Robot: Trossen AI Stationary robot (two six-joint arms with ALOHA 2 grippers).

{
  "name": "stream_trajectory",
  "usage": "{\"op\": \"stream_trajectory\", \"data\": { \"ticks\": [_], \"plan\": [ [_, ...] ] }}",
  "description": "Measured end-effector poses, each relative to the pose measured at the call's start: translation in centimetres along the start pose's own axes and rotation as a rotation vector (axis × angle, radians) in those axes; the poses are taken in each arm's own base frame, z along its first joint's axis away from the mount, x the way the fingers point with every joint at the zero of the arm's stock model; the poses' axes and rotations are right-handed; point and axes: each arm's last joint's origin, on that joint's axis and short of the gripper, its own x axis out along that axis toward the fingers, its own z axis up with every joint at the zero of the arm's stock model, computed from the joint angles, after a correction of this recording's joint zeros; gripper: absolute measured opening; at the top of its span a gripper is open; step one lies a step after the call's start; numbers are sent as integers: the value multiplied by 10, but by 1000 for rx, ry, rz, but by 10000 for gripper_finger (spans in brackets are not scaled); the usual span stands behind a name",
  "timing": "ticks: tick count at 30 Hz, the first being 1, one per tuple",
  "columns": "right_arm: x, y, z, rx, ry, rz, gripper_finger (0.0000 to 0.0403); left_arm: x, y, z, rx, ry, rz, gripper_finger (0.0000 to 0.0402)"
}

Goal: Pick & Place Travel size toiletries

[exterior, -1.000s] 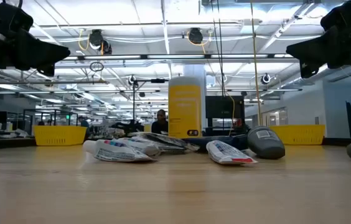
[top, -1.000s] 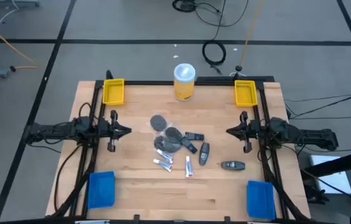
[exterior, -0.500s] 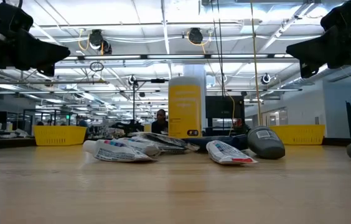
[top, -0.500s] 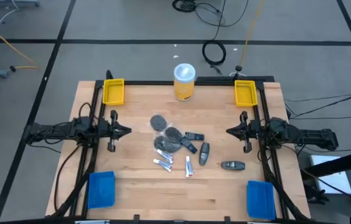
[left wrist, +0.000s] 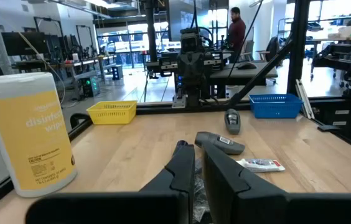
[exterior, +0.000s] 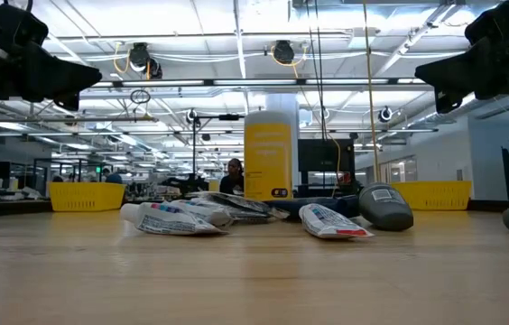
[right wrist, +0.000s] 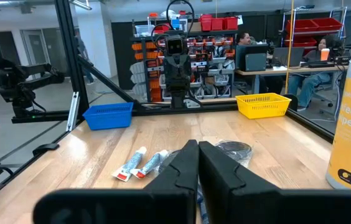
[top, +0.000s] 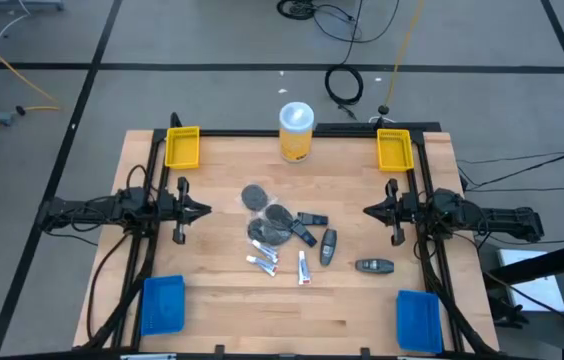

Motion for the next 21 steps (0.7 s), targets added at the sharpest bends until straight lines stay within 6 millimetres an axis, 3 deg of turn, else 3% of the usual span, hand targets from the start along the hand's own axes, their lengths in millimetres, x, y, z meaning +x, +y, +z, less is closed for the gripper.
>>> {"op": "stream_trajectory", "data": {
  "ticks": [13,21],
  "plan": [
    [0,0,1,-5,-8,0,4,0,0,0,0,0,0,33],
    [-2,1,18,19,-183,14,4,0,0,0,0,0,-1,33]
  ]
}}
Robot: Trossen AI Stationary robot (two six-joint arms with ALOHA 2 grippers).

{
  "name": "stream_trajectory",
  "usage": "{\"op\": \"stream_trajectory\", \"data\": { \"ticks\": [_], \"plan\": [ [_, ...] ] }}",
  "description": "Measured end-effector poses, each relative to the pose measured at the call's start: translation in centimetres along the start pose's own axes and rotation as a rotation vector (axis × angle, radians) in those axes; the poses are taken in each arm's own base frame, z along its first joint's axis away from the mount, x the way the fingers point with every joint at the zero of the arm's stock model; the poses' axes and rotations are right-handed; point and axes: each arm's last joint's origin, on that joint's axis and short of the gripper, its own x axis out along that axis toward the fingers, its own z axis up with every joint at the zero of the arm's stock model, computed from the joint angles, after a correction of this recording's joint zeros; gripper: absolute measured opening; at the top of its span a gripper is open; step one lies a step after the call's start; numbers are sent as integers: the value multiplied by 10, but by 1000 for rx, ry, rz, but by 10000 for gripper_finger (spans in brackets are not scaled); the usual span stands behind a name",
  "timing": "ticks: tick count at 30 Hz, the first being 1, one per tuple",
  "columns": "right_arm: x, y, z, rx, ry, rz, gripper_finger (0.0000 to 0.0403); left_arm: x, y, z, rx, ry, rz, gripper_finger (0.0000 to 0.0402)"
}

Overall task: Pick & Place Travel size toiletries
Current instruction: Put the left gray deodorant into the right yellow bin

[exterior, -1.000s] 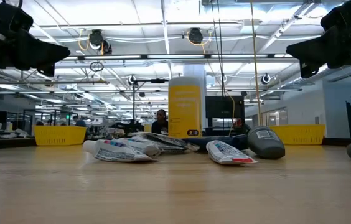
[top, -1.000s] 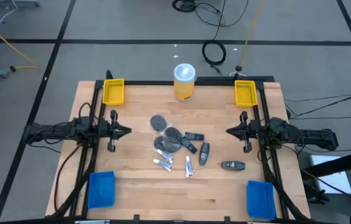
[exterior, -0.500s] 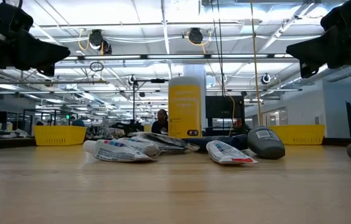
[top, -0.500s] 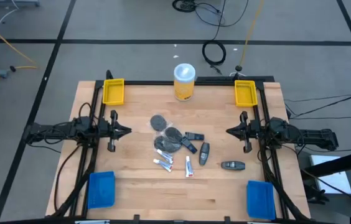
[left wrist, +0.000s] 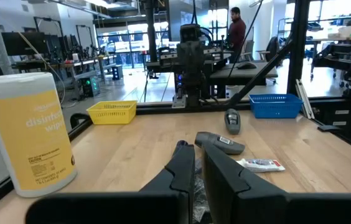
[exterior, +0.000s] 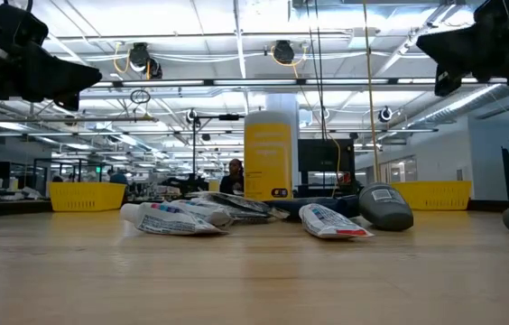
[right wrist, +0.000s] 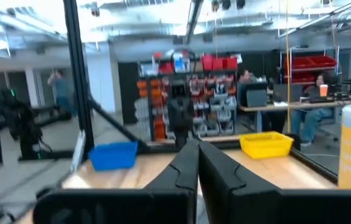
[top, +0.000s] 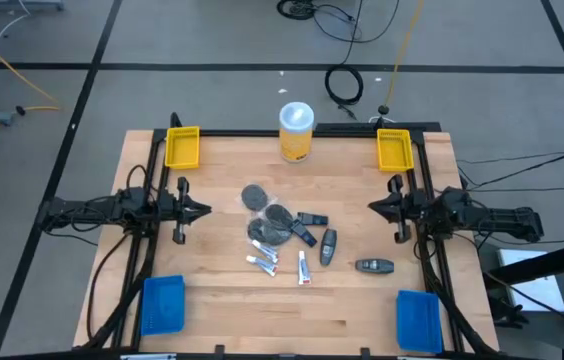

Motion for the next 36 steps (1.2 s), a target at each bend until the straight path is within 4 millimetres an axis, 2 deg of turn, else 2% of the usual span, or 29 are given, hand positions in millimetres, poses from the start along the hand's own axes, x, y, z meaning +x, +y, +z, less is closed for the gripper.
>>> {"op": "stream_trajectory", "data": {
  "ticks": [4,11,14,16,18,21,25,28,31,34,36],
  "plan": [
    [1,-1,1,31,-17,-47,4,0,0,0,0,0,0,33],
    [15,-3,-9,155,74,-65,4,0,0,0,0,0,0,33],
    [25,-4,-15,84,121,-63,9,0,0,0,0,0,1,33],
    [30,-4,-26,33,230,-18,21,0,0,0,0,0,0,33],
    [38,-2,-34,4,359,35,39,0,0,0,0,0,1,33],
    [56,6,-27,-60,434,137,76,0,0,0,0,0,1,33],
    [65,24,-33,-137,714,272,136,0,0,0,0,1,0,33],
    [71,42,-23,-186,852,322,183,0,0,0,0,1,0,33],
    [64,55,-23,-206,1055,282,227,0,0,0,0,3,0,33],
    [60,68,-16,-154,1149,227,265,0,0,0,0,0,0,33],
    [52,73,-19,-100,1225,204,287,0,0,0,0,1,0,33]
  ]
}}
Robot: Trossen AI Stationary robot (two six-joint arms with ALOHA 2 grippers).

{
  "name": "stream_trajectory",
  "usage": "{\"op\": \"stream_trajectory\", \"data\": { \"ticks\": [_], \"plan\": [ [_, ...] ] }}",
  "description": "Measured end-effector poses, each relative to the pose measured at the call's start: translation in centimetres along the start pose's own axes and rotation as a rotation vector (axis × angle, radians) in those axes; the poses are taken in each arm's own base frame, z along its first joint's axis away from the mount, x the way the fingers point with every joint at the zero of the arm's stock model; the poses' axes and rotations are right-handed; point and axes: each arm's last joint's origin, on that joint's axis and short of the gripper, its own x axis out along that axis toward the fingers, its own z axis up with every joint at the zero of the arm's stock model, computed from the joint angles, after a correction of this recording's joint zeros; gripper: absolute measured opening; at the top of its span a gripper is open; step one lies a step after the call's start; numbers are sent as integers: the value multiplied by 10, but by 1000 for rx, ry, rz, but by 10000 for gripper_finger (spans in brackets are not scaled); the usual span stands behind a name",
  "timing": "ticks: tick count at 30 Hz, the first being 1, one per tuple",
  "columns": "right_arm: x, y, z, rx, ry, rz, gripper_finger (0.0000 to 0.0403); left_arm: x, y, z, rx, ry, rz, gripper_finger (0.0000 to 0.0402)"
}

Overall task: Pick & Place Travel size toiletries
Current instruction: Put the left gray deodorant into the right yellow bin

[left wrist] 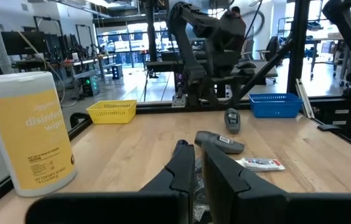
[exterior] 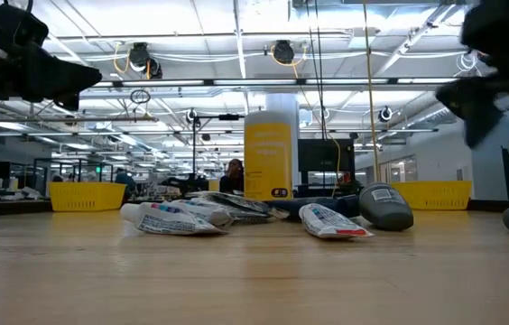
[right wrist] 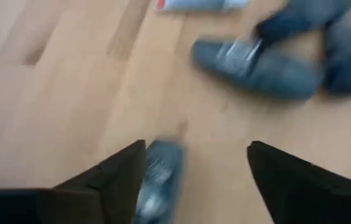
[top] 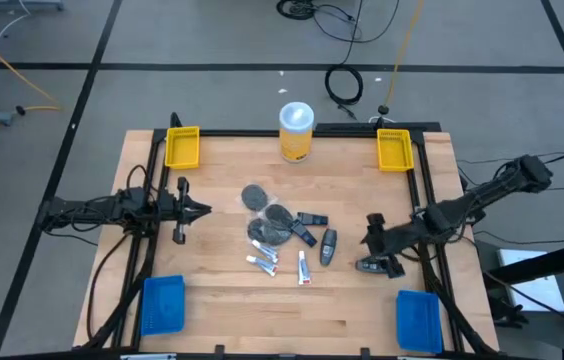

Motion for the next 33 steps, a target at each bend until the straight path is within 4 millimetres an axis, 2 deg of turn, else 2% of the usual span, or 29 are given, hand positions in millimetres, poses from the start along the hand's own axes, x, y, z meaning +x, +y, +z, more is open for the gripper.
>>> {"op": "stream_trajectory", "data": {
  "ticks": [5,14,20,25,27,30,33],
  "plan": [
    [2,14,-12,108,93,1,314,0,0,0,0,-1,0,33],
    [22,31,-24,97,134,-46,305,0,0,0,0,0,0,33],
    [33,35,-28,138,185,-74,275,0,0,0,0,0,0,33],
    [40,36,-30,169,222,-100,230,0,0,0,0,0,0,33],
    [42,36,-29,172,212,-96,212,0,0,0,0,-1,0,33],
    [43,36,-25,186,166,-107,207,0,0,0,0,0,0,33],
    [44,28,-18,233,68,-213,207,0,0,0,0,0,0,33]
  ]
}}
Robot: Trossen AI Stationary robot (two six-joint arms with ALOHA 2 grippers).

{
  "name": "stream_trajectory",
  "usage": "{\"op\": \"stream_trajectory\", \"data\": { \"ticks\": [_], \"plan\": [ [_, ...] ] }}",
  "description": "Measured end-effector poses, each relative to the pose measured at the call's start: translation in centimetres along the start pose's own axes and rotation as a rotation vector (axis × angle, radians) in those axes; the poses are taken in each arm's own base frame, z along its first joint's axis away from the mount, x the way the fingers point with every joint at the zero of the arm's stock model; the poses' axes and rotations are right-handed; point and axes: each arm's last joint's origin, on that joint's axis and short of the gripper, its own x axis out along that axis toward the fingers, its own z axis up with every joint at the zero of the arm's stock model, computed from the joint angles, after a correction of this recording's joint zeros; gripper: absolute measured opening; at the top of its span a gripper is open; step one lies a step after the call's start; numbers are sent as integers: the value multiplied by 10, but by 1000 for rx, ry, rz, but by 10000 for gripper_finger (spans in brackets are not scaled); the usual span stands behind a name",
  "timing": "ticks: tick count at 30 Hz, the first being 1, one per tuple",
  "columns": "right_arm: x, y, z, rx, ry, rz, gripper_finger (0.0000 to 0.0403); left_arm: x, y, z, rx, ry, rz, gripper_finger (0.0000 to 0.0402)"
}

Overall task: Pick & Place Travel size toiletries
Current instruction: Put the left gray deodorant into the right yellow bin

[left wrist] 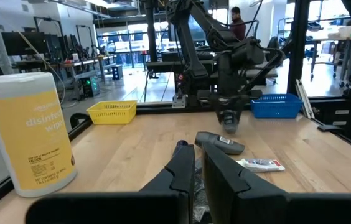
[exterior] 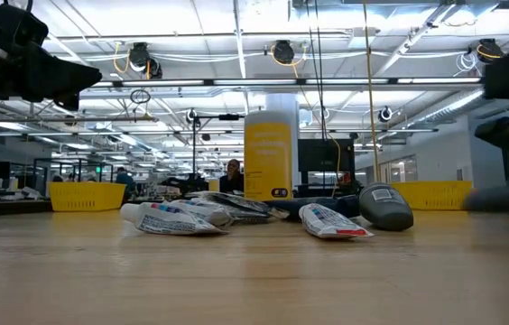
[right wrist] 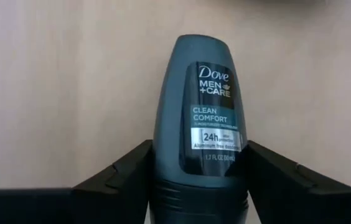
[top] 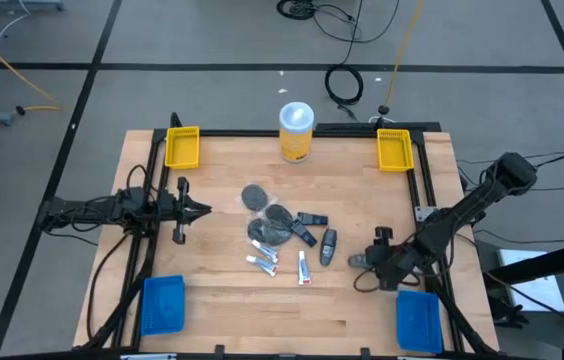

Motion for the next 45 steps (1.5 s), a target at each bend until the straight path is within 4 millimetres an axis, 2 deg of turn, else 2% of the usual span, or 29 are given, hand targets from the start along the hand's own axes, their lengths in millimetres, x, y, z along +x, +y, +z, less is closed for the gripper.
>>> {"op": "stream_trajectory", "data": {
  "ticks": [4,8,11,14,17,20,25,30,33,37,45],
  "plan": [
    [2,-21,17,109,-106,-194,207,0,0,0,0,0,0,33],
    [-4,-51,45,218,-211,-387,207,0,0,0,0,0,0,33],
    [-14,-83,66,328,-213,-523,207,0,0,0,0,0,0,33],
    [-24,-124,76,456,-152,-654,208,0,0,0,0,0,0,33],
    [-33,-169,75,576,-92,-777,209,0,0,0,0,0,0,33],
    [-41,-211,64,696,-23,-841,210,0,0,0,0,0,0,33],
    [-57,-259,36,861,42,-913,210,0,0,0,0,0,0,33],
    [-59,-283,26,928,4,-870,211,0,0,0,0,0,0,33],
    [-51,-292,26,940,-10,-841,212,0,0,0,0,0,0,33],
    [-35,-304,18,949,68,-836,212,0,0,0,0,0,0,33],
    [-21,-313,15,939,106,-855,221,0,0,0,0,0,0,33]
  ]
}}
